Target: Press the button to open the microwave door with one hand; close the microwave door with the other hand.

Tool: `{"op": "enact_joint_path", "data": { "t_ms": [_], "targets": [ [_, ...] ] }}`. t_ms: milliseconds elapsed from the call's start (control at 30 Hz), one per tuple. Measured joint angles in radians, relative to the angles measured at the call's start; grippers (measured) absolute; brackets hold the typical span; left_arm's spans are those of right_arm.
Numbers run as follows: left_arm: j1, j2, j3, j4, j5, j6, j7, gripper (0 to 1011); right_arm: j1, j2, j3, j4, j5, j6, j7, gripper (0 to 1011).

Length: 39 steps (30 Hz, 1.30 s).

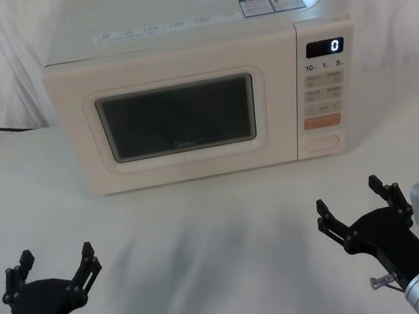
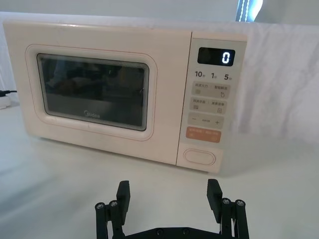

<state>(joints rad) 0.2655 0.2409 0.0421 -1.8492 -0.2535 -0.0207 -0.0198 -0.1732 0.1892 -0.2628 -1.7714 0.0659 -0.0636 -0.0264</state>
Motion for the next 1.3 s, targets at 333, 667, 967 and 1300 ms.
{"op": "enact_joint_path", "data": {
  "t_ms": [333,667,967,1300],
  "targets": [
    [0.0,0.0,0.0,0.0,0.0,0.0,0.0,1001,0.0,0.0,0.0,0.0,0.0,0.0,0.0,1002],
    [0.0,0.0,0.0,0.0,0.0,0.0,0.0,1001,0.0,0.0,0.0,0.0,0.0,0.0,0.0,1002],
    [0.0,0.0,0.0,0.0,0.0,0.0,0.0,1001,0.0,0.0,0.0,0.0,0.0,0.0,0.0,1000],
    [0.0,0.0,0.0,0.0,0.0,0.0,0.0,1001,0.0,0.0,0.0,0.0,0.0,0.0,0.0,775]
  ]
}}
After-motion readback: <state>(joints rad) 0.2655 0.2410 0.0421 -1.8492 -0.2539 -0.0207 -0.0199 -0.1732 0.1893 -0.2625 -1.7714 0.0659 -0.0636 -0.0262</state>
